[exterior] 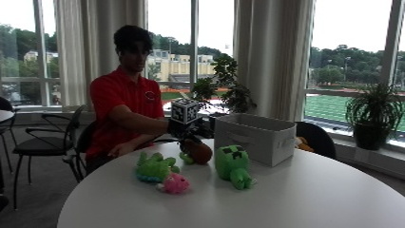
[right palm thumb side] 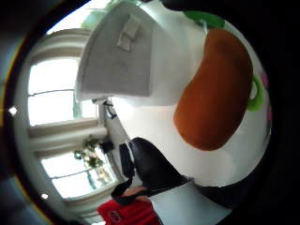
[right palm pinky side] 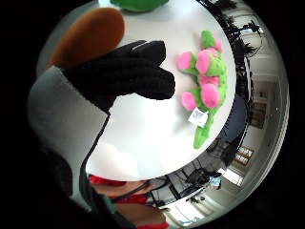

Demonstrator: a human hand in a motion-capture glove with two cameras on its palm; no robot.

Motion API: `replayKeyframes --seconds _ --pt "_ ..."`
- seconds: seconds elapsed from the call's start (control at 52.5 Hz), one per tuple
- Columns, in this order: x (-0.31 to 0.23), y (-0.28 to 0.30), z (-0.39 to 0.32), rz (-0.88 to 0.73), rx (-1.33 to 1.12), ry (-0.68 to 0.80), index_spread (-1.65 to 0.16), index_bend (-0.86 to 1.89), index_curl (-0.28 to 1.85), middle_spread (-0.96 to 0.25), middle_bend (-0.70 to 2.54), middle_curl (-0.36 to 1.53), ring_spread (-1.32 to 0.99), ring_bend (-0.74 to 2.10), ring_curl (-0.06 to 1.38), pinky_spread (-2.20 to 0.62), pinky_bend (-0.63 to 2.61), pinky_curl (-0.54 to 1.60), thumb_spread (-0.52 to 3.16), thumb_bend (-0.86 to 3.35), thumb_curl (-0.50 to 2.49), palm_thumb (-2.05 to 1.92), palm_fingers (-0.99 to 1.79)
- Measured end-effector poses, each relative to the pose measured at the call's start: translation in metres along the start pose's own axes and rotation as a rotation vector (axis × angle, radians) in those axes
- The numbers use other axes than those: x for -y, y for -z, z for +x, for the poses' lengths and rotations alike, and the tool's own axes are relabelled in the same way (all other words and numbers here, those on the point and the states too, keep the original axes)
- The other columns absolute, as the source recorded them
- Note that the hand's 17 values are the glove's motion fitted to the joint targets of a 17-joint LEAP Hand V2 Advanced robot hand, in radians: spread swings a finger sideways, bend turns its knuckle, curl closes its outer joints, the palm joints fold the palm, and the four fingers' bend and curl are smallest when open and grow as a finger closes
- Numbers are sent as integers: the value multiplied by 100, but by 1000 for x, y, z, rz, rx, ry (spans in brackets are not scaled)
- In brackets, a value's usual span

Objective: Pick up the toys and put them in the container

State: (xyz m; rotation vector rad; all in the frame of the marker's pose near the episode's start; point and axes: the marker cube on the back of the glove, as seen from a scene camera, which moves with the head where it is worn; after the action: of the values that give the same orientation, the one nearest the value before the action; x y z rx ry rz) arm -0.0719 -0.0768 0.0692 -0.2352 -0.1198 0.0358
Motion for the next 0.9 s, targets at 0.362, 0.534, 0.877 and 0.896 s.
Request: replayKeyframes --seconds 0.362,0.534,0.877,0.896 --pt "24 -33 -5 -112 -76 -92 -37 14 24 1 7 15 3 11 18 11 144 50 93 -7 23 -7 -29" --pt "28 -44 -9 -228 -141 -133 -37 17 26 3 6 13 7 11 14 9 151 49 100 -2 25 0 -29" --pt "21 -50 -28 -168 -223 -202 -39 65 45 3 10 8 1 40 21 -12 132 39 120 9 38 29 15" --pt "21 -50 -29 -157 -224 -202 -38 63 46 2 12 8 -2 44 22 -15 133 39 120 11 39 33 20"
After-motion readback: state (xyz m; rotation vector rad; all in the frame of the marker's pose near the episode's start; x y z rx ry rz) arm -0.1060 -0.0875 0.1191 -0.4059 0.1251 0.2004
